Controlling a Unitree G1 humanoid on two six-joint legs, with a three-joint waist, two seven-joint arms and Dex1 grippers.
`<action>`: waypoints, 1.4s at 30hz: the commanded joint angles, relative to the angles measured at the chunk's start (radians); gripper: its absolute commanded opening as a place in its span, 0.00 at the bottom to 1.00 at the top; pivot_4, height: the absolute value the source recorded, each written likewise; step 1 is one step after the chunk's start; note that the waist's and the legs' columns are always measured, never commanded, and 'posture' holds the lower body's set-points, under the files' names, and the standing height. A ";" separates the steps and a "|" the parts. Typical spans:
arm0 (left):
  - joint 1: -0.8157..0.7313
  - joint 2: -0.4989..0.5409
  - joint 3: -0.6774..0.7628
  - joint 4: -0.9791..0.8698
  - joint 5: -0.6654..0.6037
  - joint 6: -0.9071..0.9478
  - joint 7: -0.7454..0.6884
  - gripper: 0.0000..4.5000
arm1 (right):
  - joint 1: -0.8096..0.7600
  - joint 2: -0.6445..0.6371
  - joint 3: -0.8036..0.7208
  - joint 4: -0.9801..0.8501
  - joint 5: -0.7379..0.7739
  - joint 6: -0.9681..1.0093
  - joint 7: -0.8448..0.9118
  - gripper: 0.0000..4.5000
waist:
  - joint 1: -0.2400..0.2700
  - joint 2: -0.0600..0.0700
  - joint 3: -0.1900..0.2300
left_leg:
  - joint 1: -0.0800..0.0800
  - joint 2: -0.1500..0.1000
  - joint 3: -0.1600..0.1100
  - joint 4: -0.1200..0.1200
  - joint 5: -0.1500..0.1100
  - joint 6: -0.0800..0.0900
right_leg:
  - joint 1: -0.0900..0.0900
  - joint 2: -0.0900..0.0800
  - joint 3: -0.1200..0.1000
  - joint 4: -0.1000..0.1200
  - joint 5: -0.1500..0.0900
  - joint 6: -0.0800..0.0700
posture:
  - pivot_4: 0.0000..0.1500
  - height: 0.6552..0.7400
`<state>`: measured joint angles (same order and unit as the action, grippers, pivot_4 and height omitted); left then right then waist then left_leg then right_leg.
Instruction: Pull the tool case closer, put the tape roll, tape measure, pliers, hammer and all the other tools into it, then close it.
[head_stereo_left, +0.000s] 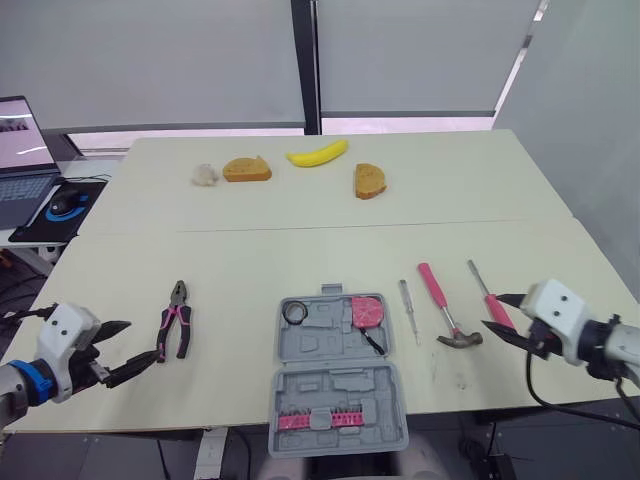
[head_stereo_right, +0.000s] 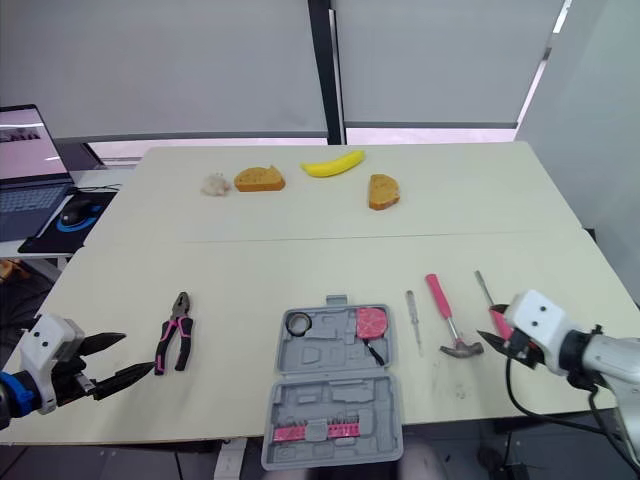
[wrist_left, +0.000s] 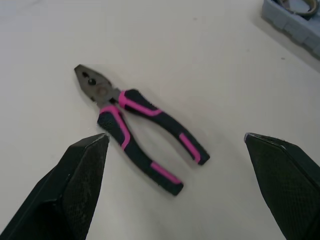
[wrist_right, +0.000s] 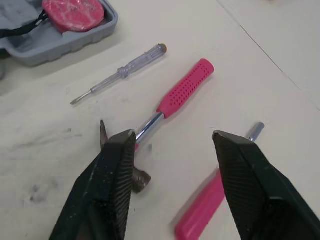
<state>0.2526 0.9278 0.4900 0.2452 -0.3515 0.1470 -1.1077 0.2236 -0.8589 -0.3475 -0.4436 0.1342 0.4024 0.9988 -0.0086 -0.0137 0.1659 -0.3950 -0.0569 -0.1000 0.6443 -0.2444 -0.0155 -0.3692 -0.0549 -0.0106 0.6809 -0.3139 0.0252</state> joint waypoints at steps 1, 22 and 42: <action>0.027 0.039 0.066 0.054 -0.006 -0.015 -0.030 1.00 | 0.052 -0.073 -0.117 -0.028 0.056 0.020 0.082 0.82 | 0.003 0.000 0.000 | -0.001 0.000 0.000 0.000 0.000 0.000 | 0.000 0.000 0.000 0.000 0.000 0.000 | 1.00 1.00; 0.117 -0.129 0.136 -0.163 -0.080 0.213 0.188 1.00 | -0.267 -0.080 0.120 -0.151 0.270 0.083 0.097 1.00 | 0.002 -0.002 -0.001 | -0.004 0.001 0.001 -0.001 -0.001 0.001 | -0.003 -0.001 0.000 -0.001 0.000 -0.001 | 1.00 1.00; -0.121 -0.526 0.021 -0.473 -0.058 0.533 0.868 1.00 | -0.724 0.034 0.539 -0.083 0.307 0.157 0.155 1.00 | 0.031 -0.007 -0.002 | -0.004 -0.002 -0.001 0.001 -0.001 0.000 | -0.002 -0.001 0.000 -0.001 0.001 0.001 | 1.00 1.00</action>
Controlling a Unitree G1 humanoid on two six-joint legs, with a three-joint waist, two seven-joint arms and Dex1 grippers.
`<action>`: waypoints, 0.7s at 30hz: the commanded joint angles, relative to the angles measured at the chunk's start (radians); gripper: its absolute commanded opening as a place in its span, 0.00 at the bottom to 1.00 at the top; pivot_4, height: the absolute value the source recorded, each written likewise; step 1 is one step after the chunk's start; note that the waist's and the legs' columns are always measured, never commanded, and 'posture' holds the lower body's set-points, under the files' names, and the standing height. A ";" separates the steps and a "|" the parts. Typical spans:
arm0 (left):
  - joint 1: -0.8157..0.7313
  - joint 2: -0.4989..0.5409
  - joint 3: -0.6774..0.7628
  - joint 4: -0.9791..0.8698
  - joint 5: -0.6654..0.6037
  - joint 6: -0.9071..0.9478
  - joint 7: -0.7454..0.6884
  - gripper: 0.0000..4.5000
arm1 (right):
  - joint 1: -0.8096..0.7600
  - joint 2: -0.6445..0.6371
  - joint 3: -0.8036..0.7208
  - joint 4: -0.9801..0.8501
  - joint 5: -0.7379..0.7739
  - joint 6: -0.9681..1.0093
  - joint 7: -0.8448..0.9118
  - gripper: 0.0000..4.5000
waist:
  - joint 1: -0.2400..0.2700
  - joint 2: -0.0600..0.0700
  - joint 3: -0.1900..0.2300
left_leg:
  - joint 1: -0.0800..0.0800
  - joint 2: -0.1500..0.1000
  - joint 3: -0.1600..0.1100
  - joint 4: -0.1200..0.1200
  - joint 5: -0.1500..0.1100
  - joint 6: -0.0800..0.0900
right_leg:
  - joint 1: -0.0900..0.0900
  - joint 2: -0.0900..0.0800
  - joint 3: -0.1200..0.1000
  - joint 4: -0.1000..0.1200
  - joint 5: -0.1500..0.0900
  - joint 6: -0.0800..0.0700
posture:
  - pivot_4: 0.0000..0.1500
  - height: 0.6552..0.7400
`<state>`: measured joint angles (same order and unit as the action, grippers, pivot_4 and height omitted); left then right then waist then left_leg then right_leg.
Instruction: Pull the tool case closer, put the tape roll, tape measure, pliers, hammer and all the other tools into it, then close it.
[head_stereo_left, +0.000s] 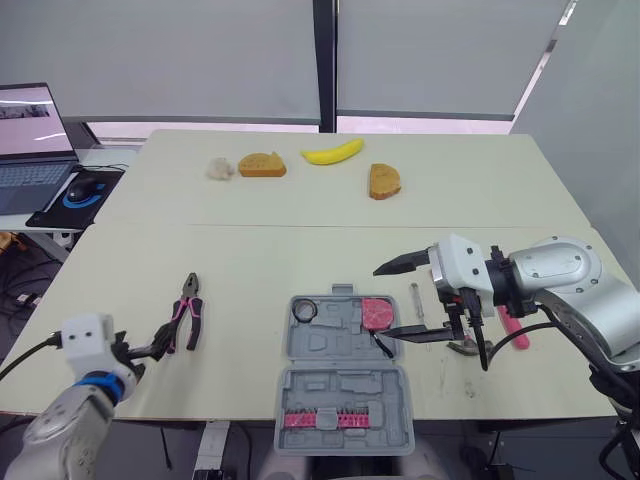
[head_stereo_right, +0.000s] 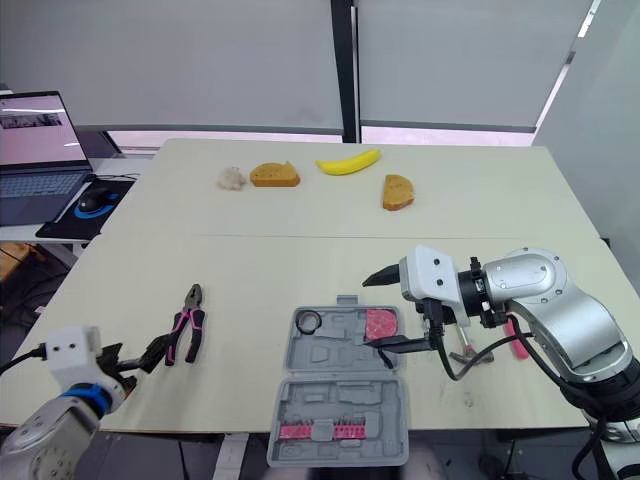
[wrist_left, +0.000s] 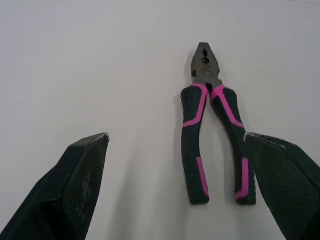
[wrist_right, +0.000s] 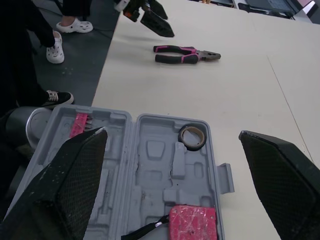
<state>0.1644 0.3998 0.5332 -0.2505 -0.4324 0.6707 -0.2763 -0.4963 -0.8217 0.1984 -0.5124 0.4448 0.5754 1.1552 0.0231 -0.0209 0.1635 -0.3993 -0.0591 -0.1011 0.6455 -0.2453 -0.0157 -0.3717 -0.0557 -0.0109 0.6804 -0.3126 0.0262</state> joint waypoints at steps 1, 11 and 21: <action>-0.052 0.004 -0.038 0.043 0.032 0.011 0.042 1.00 | -0.005 -0.002 -0.005 -0.014 -0.004 -0.016 -0.001 1.00 | -0.002 0.000 0.000 | 0.000 0.000 0.000 0.000 0.000 0.000 | 0.000 0.000 0.000 0.000 0.000 0.000 | 1.00 1.00; -0.190 0.041 -0.156 0.227 0.134 0.012 0.065 1.00 | 0.005 -0.008 0.011 -0.025 -0.011 -0.016 -0.004 1.00 | -0.014 0.000 0.000 | 0.000 0.000 0.000 0.000 0.000 0.000 | 0.000 0.000 0.000 0.000 0.000 0.000 | 1.00 1.00; -0.235 0.059 -0.212 0.285 0.174 0.004 0.033 1.00 | 0.009 -0.004 0.016 -0.031 -0.021 -0.013 -0.002 1.00 | -0.015 0.000 0.000 | 0.000 0.000 0.000 0.000 0.000 0.000 | 0.000 0.000 0.000 0.000 0.000 0.000 | 1.00 1.00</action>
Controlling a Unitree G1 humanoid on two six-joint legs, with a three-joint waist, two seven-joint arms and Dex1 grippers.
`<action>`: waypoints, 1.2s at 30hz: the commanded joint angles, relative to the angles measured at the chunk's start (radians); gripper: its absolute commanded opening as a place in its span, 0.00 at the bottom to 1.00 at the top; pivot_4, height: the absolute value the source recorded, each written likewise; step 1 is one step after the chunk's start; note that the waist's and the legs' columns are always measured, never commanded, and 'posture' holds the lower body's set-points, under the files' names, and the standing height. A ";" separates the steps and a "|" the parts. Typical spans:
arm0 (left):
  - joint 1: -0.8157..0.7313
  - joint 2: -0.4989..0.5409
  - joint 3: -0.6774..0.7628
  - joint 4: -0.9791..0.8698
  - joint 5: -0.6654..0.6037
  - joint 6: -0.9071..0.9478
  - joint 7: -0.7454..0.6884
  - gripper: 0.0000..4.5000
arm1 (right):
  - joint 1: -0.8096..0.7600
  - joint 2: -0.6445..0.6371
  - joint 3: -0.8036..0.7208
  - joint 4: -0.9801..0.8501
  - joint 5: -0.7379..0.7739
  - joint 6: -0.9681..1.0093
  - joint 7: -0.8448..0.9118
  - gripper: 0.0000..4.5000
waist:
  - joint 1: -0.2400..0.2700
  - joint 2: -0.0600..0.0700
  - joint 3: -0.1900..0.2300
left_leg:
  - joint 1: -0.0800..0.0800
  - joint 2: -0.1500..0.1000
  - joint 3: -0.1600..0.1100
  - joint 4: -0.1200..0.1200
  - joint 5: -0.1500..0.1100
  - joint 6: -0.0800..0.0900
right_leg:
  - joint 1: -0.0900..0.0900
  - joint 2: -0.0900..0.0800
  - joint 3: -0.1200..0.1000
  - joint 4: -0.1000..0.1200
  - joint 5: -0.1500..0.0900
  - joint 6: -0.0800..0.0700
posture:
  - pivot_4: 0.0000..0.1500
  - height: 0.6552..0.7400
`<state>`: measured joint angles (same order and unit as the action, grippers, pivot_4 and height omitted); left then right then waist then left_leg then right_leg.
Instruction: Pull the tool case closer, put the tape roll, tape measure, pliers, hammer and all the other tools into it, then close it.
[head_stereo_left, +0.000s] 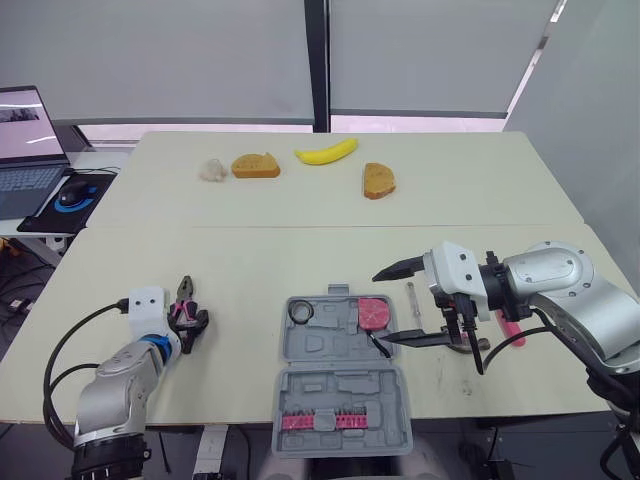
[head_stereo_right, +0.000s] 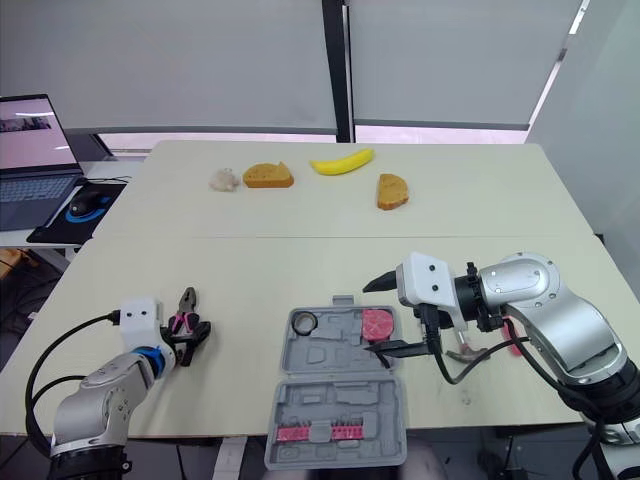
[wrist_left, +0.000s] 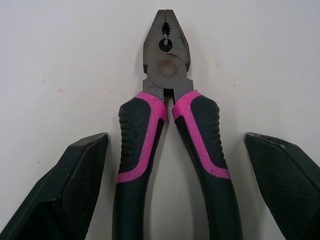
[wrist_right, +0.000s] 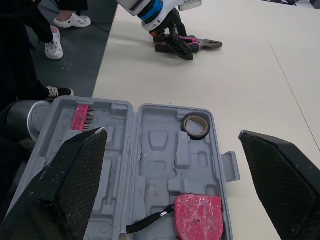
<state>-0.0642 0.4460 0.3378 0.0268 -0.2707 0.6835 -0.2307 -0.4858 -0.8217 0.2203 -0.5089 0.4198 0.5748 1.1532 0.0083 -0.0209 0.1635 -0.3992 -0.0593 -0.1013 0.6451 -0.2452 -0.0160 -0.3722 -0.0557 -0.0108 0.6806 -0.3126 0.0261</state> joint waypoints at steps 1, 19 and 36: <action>-0.007 0.014 -0.019 0.011 0.015 -0.004 -0.014 1.00 | -0.001 -0.004 -0.006 -0.035 0.004 -0.012 0.000 1.00 | 0.000 0.000 0.000 | 0.000 0.000 0.000 0.000 0.000 0.000 | 0.000 0.000 0.000 0.000 0.000 0.000 | 1.00 1.00; 0.014 0.051 0.021 0.009 -0.018 -0.160 -0.117 0.59 | 0.057 -0.032 -0.059 -0.077 -0.005 -0.013 -0.038 1.00 | -0.003 0.003 -0.002 | 0.000 0.000 0.000 0.000 0.000 0.000 | 0.000 0.000 0.000 0.000 0.000 0.000 | 1.00 1.00; -0.287 0.334 -0.584 -0.175 0.099 -0.461 -0.944 0.59 | 0.465 -0.101 -0.252 -0.345 -0.064 0.151 -0.328 1.00 | 0.012 0.002 0.001 | -0.003 -0.001 0.000 -0.001 0.000 0.000 | -0.001 -0.001 0.000 -0.002 0.000 0.000 | 1.00 1.00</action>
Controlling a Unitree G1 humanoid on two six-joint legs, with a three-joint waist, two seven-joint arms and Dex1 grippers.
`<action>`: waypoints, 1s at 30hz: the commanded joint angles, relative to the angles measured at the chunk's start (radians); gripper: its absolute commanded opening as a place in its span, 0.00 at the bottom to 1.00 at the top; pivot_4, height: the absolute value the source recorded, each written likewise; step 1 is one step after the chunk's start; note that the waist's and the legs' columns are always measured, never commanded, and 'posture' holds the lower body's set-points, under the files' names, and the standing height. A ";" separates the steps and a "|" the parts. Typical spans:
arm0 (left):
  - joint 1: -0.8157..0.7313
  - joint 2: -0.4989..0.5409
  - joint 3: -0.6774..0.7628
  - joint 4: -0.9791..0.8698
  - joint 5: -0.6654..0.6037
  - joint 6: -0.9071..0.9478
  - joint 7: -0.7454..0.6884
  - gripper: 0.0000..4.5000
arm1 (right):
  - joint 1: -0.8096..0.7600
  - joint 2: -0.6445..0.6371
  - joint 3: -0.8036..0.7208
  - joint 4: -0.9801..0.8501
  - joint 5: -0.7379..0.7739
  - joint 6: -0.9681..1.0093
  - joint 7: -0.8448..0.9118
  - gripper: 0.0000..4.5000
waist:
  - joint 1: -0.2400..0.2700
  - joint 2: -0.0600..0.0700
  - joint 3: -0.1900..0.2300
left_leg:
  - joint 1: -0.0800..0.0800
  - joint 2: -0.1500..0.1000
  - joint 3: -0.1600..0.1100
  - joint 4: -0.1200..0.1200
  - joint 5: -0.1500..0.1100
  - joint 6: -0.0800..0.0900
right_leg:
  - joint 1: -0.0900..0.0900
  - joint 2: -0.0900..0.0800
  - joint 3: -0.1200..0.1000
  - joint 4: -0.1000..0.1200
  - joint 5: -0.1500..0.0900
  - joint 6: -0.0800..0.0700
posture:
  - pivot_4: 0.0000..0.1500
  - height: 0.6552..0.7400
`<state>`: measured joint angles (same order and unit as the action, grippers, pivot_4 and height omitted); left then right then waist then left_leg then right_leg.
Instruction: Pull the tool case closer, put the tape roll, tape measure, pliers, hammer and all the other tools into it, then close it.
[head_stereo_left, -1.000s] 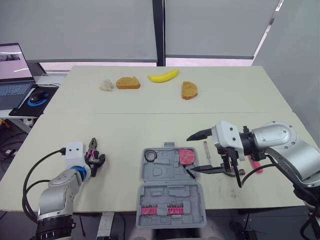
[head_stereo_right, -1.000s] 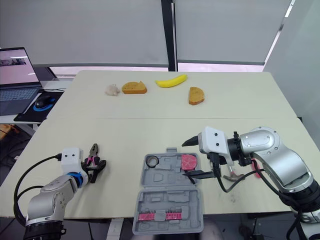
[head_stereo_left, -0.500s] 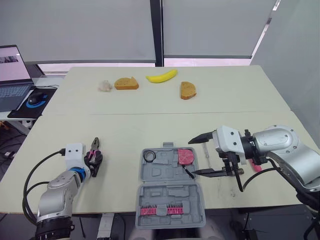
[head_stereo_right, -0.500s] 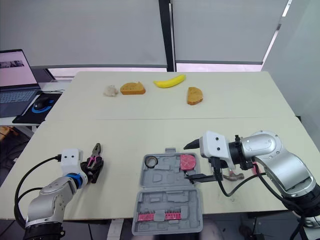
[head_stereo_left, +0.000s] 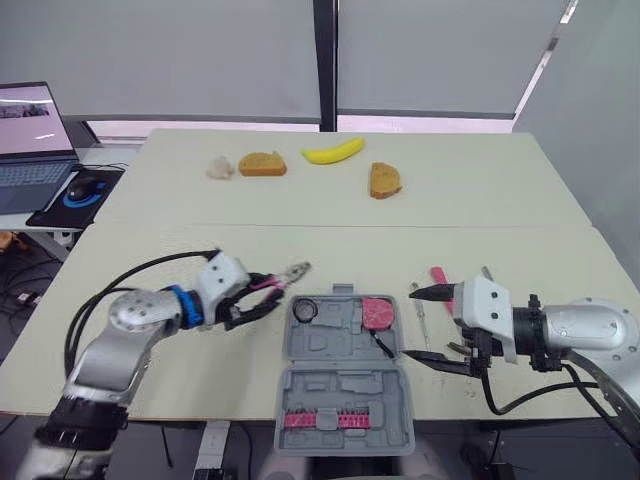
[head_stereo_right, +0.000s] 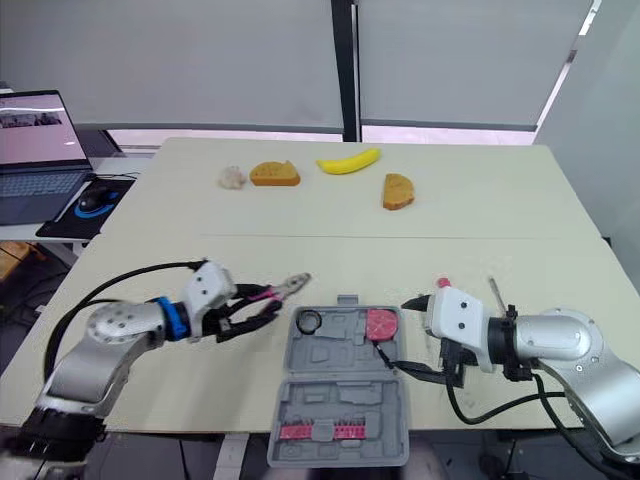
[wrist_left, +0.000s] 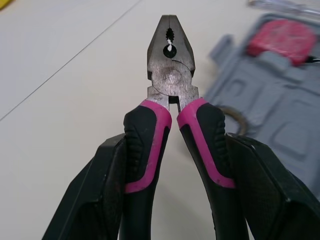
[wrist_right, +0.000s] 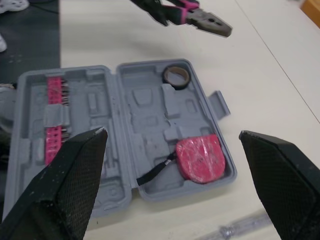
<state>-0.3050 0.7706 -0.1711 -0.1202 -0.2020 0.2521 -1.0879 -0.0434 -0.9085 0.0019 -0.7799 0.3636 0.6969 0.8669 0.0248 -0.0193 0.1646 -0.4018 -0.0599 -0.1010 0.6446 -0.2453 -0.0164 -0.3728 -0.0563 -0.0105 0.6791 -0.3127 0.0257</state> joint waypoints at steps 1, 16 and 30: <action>-0.062 0.006 -0.096 -0.030 0.033 -0.024 -0.104 0.59 | 0.033 -0.015 -0.032 -0.090 -0.006 0.035 -0.049 1.00 | -0.014 0.001 0.000 | 0.000 0.000 0.001 0.000 0.000 0.000 | 0.000 0.000 0.001 0.000 0.000 0.000 | 1.00 1.00; -0.208 -0.087 -0.249 -0.040 0.111 -0.018 -0.187 0.59 | -0.291 0.159 0.405 -0.013 -0.092 0.298 -0.217 1.00 | -0.036 0.000 0.000 | 0.001 0.000 -0.001 0.000 0.000 0.001 | 0.000 0.002 -0.001 0.002 -0.001 0.000 | 1.00 1.00; -0.209 -0.097 -0.247 -0.038 0.123 -0.025 -0.191 0.59 | -0.404 0.189 0.550 0.105 -0.160 0.251 -0.183 0.91 | -0.037 0.000 0.000 | 0.001 0.000 -0.001 0.001 0.000 0.001 | 0.000 0.002 -0.001 0.002 -0.001 0.000 | 1.00 1.00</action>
<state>-0.4960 0.6780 -0.4281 -0.1246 -0.0755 0.2388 -1.2771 -0.4253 -0.7242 0.5486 -0.6580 0.2170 0.9705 0.6788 -0.0119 -0.0189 0.1650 -0.4006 -0.0597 -0.1023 0.6452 -0.2449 -0.0157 -0.3727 -0.0538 -0.0113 0.6816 -0.3134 0.0255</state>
